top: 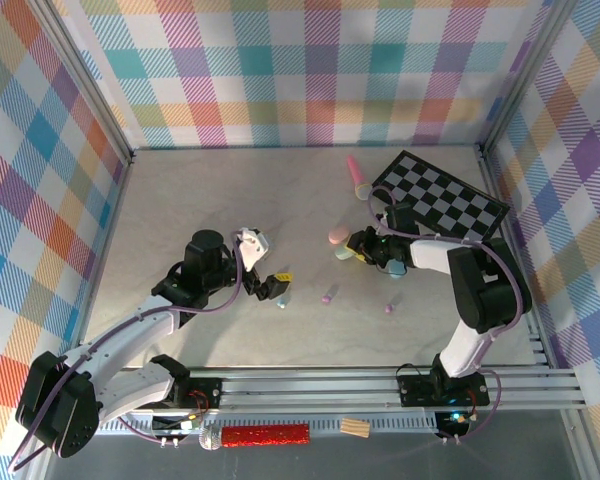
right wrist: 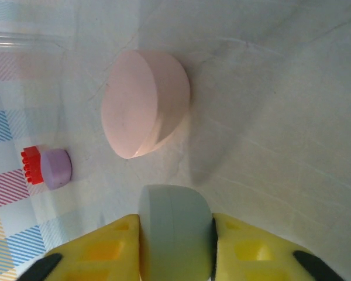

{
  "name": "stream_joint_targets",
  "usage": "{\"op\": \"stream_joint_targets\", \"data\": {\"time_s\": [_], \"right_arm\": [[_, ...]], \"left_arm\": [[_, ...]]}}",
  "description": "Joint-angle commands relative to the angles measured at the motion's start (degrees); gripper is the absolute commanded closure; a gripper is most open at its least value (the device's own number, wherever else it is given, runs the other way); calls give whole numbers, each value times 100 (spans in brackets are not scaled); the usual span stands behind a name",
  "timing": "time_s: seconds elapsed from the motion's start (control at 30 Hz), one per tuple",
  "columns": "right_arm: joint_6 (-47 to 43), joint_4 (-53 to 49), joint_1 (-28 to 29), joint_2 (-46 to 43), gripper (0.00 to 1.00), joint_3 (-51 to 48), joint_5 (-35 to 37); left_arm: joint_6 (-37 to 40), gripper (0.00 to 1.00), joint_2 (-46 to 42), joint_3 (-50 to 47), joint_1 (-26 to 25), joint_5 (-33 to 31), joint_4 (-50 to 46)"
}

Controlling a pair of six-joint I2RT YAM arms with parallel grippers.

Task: Insert the wireless bluetooth earbuds into the charging case

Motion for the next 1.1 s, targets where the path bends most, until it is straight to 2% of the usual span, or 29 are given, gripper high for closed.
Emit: {"op": "stream_joint_targets", "data": {"time_s": [0.0, 0.13, 0.27, 0.43, 0.57, 0.8, 1.07], "right_arm": [[-172, 149, -43, -46, 63, -64, 39], [-372, -152, -52, -313, 53, -44, 292], [-684, -579, -52, -783, 44, 25, 632], [-1221, -1228, -34, -1537, 30, 189, 939], [-1417, -1553, 41, -2136, 23, 286, 863], [-2058, -1655, 403, -2823, 18, 249, 346], [-2457, -1529, 972, -2858, 16, 51, 207]], "left_arm": [[98, 0, -102, 129, -59, -248, -82], [48, 0, -66, 191, -50, -975, -169], [103, 0, 181, 523, 22, -1667, -724], [212, 0, 799, 1152, 150, -2414, -1514], [255, 0, 1415, 1696, 203, -2943, -2029], [448, 2, 2812, 2961, 429, -3366, -3448], [597, 6, 4382, 4110, 712, -3117, -4534]]}}
